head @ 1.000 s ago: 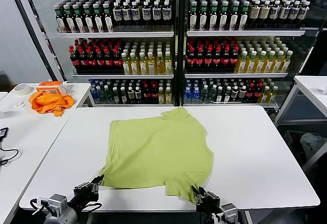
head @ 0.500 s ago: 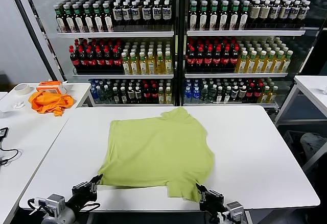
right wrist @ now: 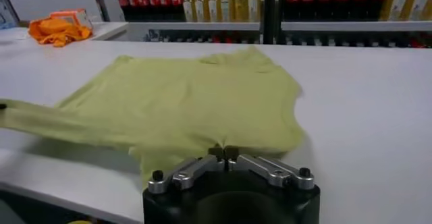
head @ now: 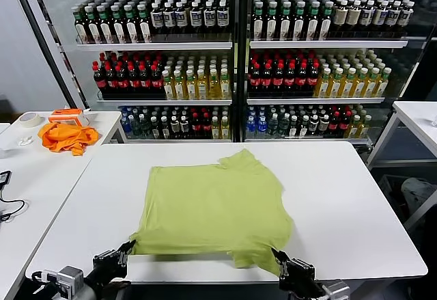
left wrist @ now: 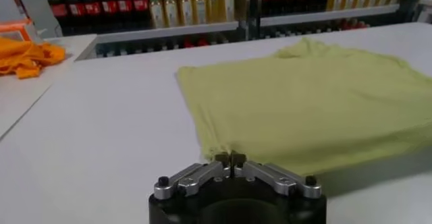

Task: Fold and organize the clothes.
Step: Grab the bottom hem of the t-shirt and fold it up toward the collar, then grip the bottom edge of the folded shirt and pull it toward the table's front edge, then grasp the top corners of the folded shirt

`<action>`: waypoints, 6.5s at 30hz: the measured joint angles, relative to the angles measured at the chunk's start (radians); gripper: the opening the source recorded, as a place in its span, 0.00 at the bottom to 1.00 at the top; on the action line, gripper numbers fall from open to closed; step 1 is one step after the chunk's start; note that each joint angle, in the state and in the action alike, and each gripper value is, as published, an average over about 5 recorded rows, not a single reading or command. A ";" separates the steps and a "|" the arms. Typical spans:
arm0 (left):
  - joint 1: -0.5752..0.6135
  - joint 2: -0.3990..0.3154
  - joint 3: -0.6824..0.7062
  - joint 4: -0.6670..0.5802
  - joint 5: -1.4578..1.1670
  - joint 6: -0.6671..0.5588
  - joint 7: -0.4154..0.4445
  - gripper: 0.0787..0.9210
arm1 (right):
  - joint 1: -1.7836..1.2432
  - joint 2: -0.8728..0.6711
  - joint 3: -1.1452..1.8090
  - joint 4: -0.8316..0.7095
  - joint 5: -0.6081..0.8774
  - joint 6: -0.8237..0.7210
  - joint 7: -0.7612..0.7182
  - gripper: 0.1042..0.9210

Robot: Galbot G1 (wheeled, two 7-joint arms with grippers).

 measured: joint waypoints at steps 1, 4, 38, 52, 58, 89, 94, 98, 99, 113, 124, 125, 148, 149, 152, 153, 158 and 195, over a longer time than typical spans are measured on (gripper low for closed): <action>-0.001 0.002 -0.001 0.000 -0.002 0.001 0.000 0.00 | 0.005 0.001 0.000 -0.001 0.001 -0.002 0.000 0.00; -0.019 0.011 0.002 0.011 -0.010 -0.005 0.006 0.00 | 0.037 0.003 -0.005 -0.012 0.008 -0.012 0.002 0.00; -0.601 0.005 0.271 0.471 -0.092 -0.086 0.107 0.00 | 0.523 0.077 -0.128 -0.405 0.080 -0.067 -0.030 0.00; -0.697 -0.009 0.320 0.602 -0.053 -0.104 0.105 0.27 | 0.576 0.096 -0.143 -0.487 0.088 -0.077 -0.032 0.32; -0.697 0.003 0.308 0.611 -0.056 -0.111 0.099 0.47 | 0.563 0.075 -0.121 -0.460 0.098 -0.079 -0.040 0.54; -0.519 -0.004 0.313 0.421 -0.043 0.013 -0.028 0.45 | 0.432 0.062 -0.097 -0.393 0.072 -0.065 0.002 0.38; -0.506 -0.002 0.312 0.410 -0.028 0.026 -0.031 0.28 | 0.426 0.060 -0.092 -0.391 0.067 -0.059 0.000 0.21; -0.496 0.002 0.309 0.398 -0.023 0.034 -0.031 0.14 | 0.413 0.050 -0.084 -0.377 0.067 -0.059 -0.006 0.06; -0.493 0.004 0.307 0.394 -0.023 0.035 -0.031 0.11 | 0.408 0.047 -0.081 -0.371 0.067 -0.059 -0.007 0.04; -0.391 0.020 0.277 0.285 -0.031 0.039 -0.030 0.01 | 0.245 0.002 -0.015 -0.240 0.037 -0.048 -0.040 0.00; -0.304 0.043 0.245 0.205 -0.033 0.020 -0.023 0.01 | 0.075 -0.009 0.084 -0.155 0.008 -0.030 -0.054 0.00; -0.296 0.043 0.243 0.200 -0.032 0.017 -0.023 0.01 | 0.062 -0.008 0.091 -0.150 0.005 -0.029 -0.054 0.00; -0.262 0.056 0.222 0.150 -0.022 -0.011 -0.042 0.44 | 0.000 -0.026 0.156 -0.046 -0.025 -0.028 -0.027 0.35; -0.267 0.054 0.222 0.149 -0.028 -0.018 -0.042 0.47 | 0.014 -0.029 0.158 -0.045 -0.020 -0.031 -0.024 0.39; -0.289 0.046 0.227 0.152 -0.046 -0.044 -0.040 0.58 | 0.073 -0.034 0.155 -0.054 -0.003 -0.039 -0.014 0.49; -0.301 0.044 0.230 0.156 -0.052 -0.052 -0.040 0.61 | 0.100 -0.034 0.150 -0.063 0.004 -0.042 -0.011 0.53; -0.384 0.038 0.261 0.202 -0.073 -0.073 -0.039 0.78 | 0.273 -0.024 0.089 -0.143 0.041 -0.056 0.010 0.71; -0.933 0.016 0.508 0.787 -0.108 -0.090 0.059 0.88 | 1.100 0.324 -0.322 -1.039 0.038 -0.013 0.025 0.88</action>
